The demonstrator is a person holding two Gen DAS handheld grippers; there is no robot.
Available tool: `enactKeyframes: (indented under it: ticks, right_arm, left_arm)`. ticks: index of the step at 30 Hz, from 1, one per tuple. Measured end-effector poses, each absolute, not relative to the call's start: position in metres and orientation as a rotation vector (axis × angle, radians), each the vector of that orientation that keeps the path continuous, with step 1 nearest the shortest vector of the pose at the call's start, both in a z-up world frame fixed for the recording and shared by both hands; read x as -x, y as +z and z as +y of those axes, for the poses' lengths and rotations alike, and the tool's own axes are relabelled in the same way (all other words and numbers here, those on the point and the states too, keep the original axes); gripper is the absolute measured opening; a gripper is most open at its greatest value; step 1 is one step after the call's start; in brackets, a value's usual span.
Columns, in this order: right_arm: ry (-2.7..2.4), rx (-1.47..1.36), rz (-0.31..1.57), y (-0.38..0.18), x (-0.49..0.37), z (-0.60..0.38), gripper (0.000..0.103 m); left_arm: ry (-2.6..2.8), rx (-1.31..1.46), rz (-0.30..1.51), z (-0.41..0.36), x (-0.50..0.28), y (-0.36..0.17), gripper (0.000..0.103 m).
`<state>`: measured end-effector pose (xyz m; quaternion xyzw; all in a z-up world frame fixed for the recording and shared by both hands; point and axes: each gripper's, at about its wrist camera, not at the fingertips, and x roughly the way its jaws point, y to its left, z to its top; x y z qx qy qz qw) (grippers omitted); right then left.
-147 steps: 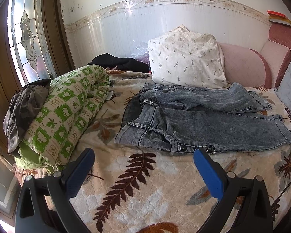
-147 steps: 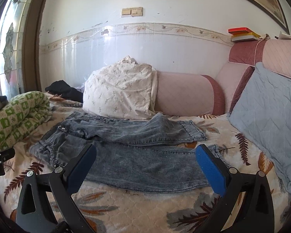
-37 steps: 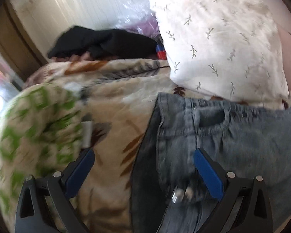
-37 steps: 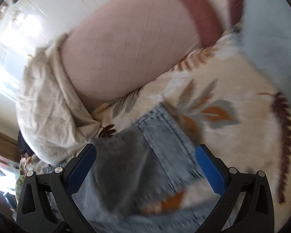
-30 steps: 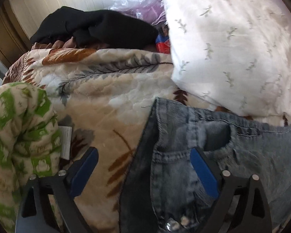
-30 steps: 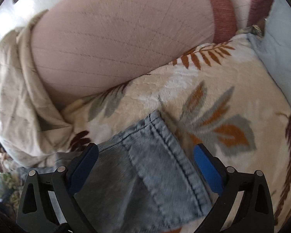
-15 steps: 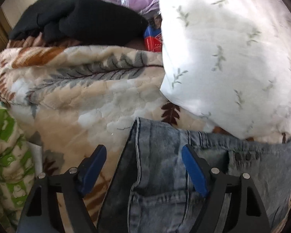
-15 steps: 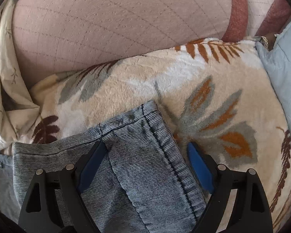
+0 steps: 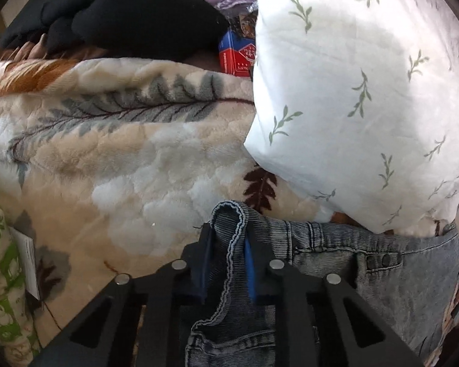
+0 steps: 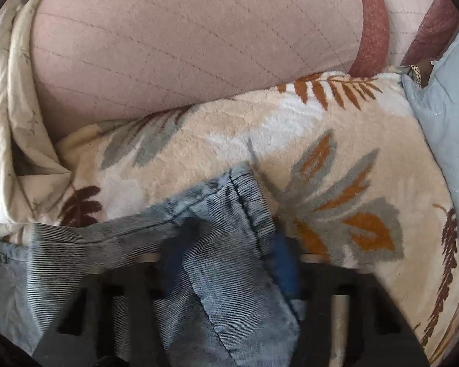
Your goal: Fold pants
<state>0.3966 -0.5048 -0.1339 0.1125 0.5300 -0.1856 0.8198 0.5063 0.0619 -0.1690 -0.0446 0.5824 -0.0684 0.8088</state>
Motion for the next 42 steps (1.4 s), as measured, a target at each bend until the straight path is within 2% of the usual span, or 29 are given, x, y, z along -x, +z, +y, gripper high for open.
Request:
enactKeyframes:
  ticks: [3, 6, 14, 20, 25, 35, 38, 41, 42]
  right_arm:
    - [-0.383, -0.266, 1.135, -0.129, -0.392, -0.506, 0.018]
    - [-0.362, -0.261, 1.116, -0.122, -0.387, -0.503, 0.015]
    - [-0.336, -0.306, 0.967, -0.065, -0.334, -0.504, 0.013]
    - [-0.302, -0.408, 0.849, -0.034, -0.283, -0.524, 0.013]
    - [-0.283, -0.441, 0.827, -0.033, -0.233, -0.53, 0.013]
    - [-0.191, -0.512, 0.804, -0.065, -0.111, -0.515, 0.014]
    - [-0.157, -0.518, 0.856, -0.079, -0.086, -0.505, 0.019]
    - [-0.17, -0.523, 0.914, -0.091, -0.065, -0.501, 0.031]
    - [-0.164, -0.541, 0.941, -0.094, -0.057, -0.501, 0.044]
  left_arm:
    - [-0.163, 0.139, 1.211, 0.073, -0.495, -0.153, 0.018]
    - [-0.2, 0.156, 1.167, 0.077, -0.484, -0.129, 0.018]
    - [-0.306, 0.189, 1.054, 0.087, -0.436, -0.042, 0.018]
    - [-0.355, 0.217, 0.991, 0.098, -0.379, -0.016, 0.018]
    - [-0.379, 0.258, 0.973, 0.12, -0.314, -0.017, 0.018]
    - [-0.337, 0.279, 1.036, 0.16, -0.19, -0.077, 0.018]
    - [-0.299, 0.265, 1.082, 0.164, -0.172, -0.103, 0.019]
    - [-0.245, 0.224, 1.087, 0.165, -0.156, -0.115, 0.019]
    - [-0.235, 0.219, 1.087, 0.165, -0.15, -0.116, 0.019]
